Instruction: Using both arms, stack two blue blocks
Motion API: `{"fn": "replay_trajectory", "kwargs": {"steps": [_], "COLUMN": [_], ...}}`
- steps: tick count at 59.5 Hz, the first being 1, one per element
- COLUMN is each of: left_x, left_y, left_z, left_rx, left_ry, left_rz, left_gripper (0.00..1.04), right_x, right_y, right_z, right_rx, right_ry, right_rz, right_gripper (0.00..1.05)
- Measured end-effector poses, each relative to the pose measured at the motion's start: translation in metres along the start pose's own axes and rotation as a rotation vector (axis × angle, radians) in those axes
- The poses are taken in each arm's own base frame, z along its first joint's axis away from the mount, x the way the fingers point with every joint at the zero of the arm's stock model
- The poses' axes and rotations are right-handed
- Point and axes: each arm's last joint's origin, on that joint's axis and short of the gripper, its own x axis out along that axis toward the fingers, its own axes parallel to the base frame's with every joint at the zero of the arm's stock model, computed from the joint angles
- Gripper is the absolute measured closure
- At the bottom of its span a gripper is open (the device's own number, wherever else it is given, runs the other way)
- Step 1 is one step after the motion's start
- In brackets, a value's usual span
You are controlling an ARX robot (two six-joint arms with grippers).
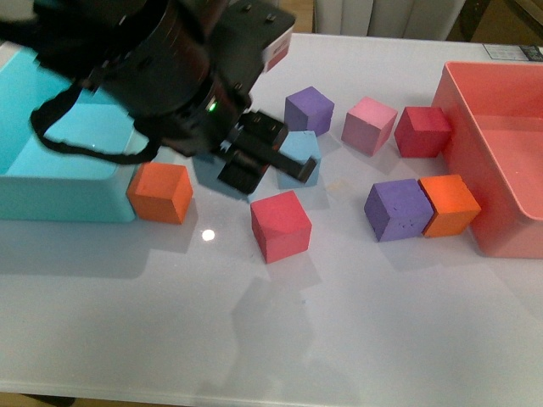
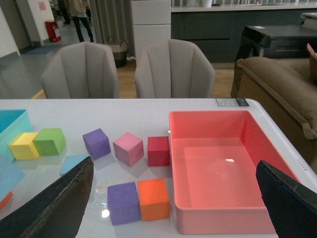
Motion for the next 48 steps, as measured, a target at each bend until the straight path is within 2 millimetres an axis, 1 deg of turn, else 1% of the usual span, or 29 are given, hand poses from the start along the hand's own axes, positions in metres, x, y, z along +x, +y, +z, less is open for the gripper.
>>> {"fn": "replay_trajectory", "kwargs": {"steps": [8,17,24,35,48], "left_x": [0.010,0.030,0.047,0.075,0.097], "left_y": [-0.006,-0.013,-0.020,-0.027,-0.030], "left_z": [0.036,0.059,0.068,0.073,0.084], "left_rx": [0.035,0.069,0.101,0.123,0.132], "left_ry": [-0.034,-0.033,-0.014,0.011,0.016], "left_rz": [-0.016,-0.022,-0.027,-0.040,-0.056], "left_gripper": [0.64,0.65,0.65,0.65,0.65], "right_x": [0.000,0.000,0.000,0.000,0.000], "right_y": [0.000,0.000,0.000,0.000,0.000], "right_z": [0.000,0.000,0.000,0.000,0.000], "right_rx": [0.000,0.000,0.000,0.000,0.000], "right_ry": [0.000,0.000,0.000,0.000,0.000], "right_rz": [0.000,0.000,0.000,0.000,0.000], "right_gripper": [0.09,0.09,0.09,0.09,0.09]}}
